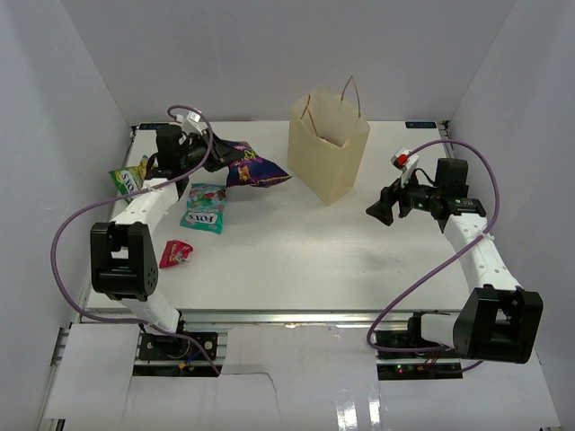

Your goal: Place the snacks into the paper bag

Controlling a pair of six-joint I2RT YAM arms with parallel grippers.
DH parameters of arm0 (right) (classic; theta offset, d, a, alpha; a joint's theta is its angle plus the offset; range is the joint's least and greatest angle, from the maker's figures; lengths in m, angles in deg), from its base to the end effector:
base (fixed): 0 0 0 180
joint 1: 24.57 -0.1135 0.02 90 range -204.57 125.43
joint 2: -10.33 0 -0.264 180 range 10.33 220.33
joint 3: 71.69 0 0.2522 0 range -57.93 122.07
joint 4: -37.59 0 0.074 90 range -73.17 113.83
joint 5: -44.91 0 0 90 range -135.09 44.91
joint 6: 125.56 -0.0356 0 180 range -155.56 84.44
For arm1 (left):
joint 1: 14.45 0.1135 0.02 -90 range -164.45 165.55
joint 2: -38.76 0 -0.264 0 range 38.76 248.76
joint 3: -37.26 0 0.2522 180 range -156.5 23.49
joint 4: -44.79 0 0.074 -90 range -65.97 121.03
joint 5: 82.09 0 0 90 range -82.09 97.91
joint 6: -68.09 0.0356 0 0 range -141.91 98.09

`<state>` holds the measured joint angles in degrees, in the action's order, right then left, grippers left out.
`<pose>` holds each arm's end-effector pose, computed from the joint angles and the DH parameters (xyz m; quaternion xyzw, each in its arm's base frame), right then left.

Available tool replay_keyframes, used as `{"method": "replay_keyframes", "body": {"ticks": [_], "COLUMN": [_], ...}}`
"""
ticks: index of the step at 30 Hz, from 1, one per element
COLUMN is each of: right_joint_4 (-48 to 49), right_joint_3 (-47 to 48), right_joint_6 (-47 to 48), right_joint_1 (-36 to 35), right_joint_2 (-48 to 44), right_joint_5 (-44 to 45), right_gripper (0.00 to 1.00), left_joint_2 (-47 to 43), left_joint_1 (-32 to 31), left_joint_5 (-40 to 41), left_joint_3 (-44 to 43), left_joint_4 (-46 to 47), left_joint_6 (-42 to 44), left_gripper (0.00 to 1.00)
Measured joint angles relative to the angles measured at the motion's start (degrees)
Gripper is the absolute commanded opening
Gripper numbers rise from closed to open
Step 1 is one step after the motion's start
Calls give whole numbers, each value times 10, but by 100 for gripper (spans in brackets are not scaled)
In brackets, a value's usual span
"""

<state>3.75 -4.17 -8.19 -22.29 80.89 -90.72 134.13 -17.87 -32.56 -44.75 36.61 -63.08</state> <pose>0.2639 0.0150 0.2897 -0.3483 0.7671 0.2298 0.4872 0.3820 -0.0460 0.2810 -0.0669 0.7970 -0.4648 0.3799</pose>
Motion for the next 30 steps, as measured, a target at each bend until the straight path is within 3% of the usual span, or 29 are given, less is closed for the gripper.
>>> {"method": "replay_keyframes", "body": {"ticks": [5, 13, 24, 30], "right_joint_4": [0, 0, 0, 0], "right_joint_3": [0, 0, -5, -12], "right_joint_6": [0, 0, 0, 0], "right_joint_1": [0, 0, 0, 3], "right_joint_2": [0, 0, -5, -15], "right_joint_5": [0, 0, 0, 0], "right_gripper": [91, 90, 90, 90], "left_joint_2": [-14, -3, 168, 256], "left_joint_1": [0, -10, -98, -152], "left_joint_5": [4, 19, 33, 58], "left_joint_3": [-50, -243, -587, -627], "left_joint_4": [-9, -14, 26, 10], "left_joint_6": [-14, -38, -81, -88], "left_gripper": [0, 0, 0, 0]}}
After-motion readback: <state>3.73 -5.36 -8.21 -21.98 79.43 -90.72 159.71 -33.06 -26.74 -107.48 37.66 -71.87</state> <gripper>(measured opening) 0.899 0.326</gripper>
